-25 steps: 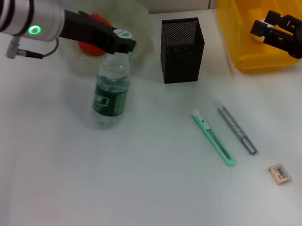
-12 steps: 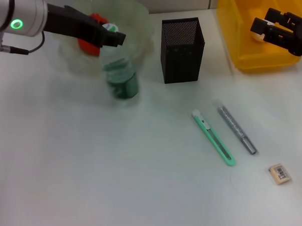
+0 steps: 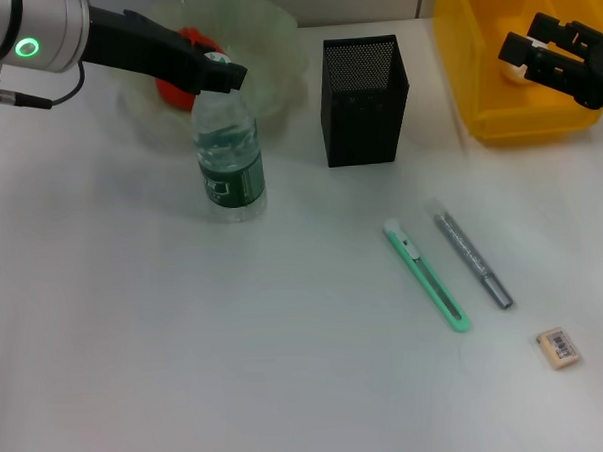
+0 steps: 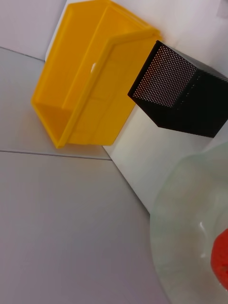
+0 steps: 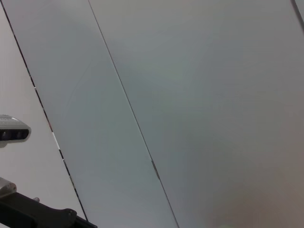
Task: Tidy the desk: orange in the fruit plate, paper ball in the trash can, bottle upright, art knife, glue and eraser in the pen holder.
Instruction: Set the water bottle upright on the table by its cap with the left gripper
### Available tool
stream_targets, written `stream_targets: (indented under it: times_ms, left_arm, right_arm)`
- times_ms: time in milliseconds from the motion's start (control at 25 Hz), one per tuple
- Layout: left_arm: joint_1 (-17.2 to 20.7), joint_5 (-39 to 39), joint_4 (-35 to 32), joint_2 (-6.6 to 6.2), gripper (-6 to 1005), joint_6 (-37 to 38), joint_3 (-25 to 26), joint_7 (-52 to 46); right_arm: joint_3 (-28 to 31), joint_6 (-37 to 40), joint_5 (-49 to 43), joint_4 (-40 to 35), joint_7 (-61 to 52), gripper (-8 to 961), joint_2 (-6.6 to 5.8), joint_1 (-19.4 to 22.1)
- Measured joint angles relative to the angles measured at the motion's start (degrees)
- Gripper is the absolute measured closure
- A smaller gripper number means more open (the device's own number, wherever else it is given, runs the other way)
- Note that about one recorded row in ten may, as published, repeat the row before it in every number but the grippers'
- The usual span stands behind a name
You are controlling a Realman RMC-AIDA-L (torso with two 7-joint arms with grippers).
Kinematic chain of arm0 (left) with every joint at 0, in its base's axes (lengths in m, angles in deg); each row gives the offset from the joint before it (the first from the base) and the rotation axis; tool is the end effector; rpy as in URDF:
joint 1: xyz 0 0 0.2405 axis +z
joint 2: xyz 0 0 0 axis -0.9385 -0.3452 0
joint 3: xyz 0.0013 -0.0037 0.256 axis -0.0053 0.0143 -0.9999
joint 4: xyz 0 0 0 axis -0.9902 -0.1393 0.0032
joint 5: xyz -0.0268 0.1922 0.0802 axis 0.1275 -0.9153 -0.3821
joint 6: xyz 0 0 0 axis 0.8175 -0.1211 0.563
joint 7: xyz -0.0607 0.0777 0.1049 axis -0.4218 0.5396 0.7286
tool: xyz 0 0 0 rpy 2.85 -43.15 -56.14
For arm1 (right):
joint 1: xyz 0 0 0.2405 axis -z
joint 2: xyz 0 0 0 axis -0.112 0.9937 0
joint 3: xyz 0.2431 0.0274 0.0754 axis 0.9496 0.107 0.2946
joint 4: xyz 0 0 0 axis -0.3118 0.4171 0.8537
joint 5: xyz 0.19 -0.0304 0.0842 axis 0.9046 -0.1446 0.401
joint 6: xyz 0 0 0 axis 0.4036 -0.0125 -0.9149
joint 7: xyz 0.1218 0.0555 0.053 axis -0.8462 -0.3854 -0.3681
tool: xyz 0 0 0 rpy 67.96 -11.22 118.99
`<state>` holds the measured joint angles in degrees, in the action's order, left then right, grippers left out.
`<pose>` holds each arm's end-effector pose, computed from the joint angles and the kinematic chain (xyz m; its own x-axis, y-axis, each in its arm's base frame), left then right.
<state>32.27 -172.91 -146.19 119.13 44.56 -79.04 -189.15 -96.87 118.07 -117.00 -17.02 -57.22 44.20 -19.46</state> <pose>-0.1370 0.3995 0.0417 0.8564 0.4874 0.1705 0.5098 -0.7456 -0.4292 0.2808 0.3382 0.0519 0.5104 -0.2516 -0.8223 -0.6736 -0.7114 -0.2005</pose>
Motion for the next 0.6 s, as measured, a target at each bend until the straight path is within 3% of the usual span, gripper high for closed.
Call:
stream_targets:
  times_ms: [360,600]
  left_arm:
    - [0.1,-0.3,-0.6,-0.84,567,0.4,0.0,0.1]
    - [0.0,-0.3,-1.3,-0.61,571,0.6,0.1,0.8]
  right_arm:
    - [0.0,0.0,0.1,0.1,0.0,152,0.0,-0.4]
    - [0.1,-0.7,0.1,0.2,0.1,152,0.05,-0.6]
